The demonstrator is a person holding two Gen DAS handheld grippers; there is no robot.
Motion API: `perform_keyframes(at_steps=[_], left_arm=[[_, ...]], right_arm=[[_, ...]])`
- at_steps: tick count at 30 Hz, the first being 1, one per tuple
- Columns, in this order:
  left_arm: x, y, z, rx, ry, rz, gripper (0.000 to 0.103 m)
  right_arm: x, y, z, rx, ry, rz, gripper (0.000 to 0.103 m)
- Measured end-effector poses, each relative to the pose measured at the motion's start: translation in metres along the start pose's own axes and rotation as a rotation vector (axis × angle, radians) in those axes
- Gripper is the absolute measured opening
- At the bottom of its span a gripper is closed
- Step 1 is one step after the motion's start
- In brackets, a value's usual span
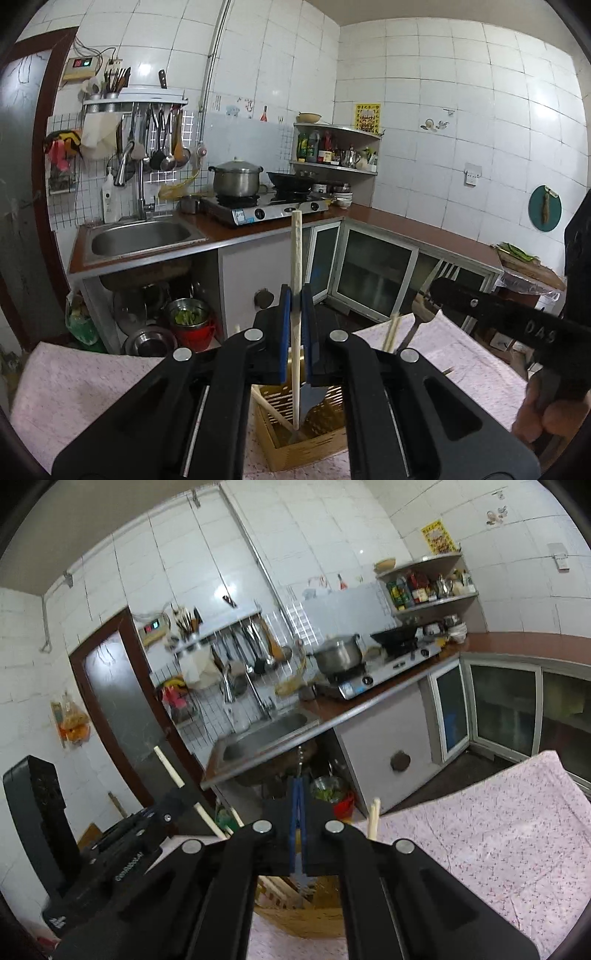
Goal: Organize utensils
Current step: 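Carry the chopstick and fork up and lower them into the yellow holder, then open both tools to release the chopstick and fork in the holder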
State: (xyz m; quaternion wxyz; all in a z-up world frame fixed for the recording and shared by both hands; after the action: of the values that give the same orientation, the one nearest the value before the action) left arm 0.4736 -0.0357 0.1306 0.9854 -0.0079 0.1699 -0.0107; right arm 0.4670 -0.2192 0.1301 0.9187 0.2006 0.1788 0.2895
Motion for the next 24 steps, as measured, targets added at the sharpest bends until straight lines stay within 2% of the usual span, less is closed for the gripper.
perform_keyframes(at_steps=[2, 6, 11, 13, 14, 15, 16, 17, 18, 19, 23, 24], left_arm=[[0.016, -0.001, -0.022, 0.020, 0.044, -0.006, 0.004], [0.034, 0.004, -0.049, 0.037, 0.079, 0.015, 0.004], [0.046, 0.018, -0.070, 0.003, 0.136, 0.022, 0.004], [0.040, 0.022, -0.073, 0.004, 0.137, 0.026, 0.007], [0.035, 0.023, -0.073, 0.003, 0.138, 0.026, 0.011], [0.030, 0.024, -0.073, -0.002, 0.138, 0.026, 0.026], [0.023, 0.027, -0.071, -0.011, 0.132, 0.029, 0.044], [0.011, 0.032, -0.067, -0.023, 0.115, 0.041, 0.052], [0.002, 0.034, -0.064, -0.027, 0.104, 0.045, 0.062], [-0.008, 0.035, -0.062, -0.029, 0.092, 0.047, 0.066], [-0.050, 0.045, -0.063, -0.017, 0.082, 0.055, 0.077], [-0.059, 0.048, -0.063, -0.021, 0.075, 0.059, 0.084]], right_arm=[[0.005, -0.011, -0.008, 0.026, 0.018, -0.005, 0.002], [0.017, -0.026, -0.030, 0.032, 0.079, -0.033, 0.003], [0.025, -0.033, -0.053, -0.026, 0.130, -0.084, 0.005], [0.022, -0.028, -0.056, -0.056, 0.144, -0.068, 0.007], [0.020, -0.028, -0.058, -0.064, 0.151, -0.082, 0.009], [0.017, -0.030, -0.058, -0.066, 0.153, -0.096, 0.009], [0.012, -0.030, -0.059, -0.065, 0.152, -0.103, 0.014], [0.008, -0.030, -0.059, -0.063, 0.147, -0.101, 0.036], [0.002, -0.028, -0.058, -0.066, 0.139, -0.101, 0.046], [-0.006, -0.025, -0.057, -0.077, 0.124, -0.108, 0.055], [-0.040, -0.019, -0.056, -0.134, 0.104, -0.159, 0.057], [-0.047, -0.018, -0.057, -0.142, 0.100, -0.167, 0.059]])
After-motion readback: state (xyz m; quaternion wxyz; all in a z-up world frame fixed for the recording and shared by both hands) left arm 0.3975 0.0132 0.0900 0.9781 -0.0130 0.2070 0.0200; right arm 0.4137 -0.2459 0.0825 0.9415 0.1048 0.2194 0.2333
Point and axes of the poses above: each gripper's, at about its wrist camera, not at the fingertips, and x roughly the way its jaws point, y to its left, z to its top, the point moved 10 cm from there along x, roughly the way its jaws point, and after that the axes turned 13 degrees about z, right-handed, at the moved point
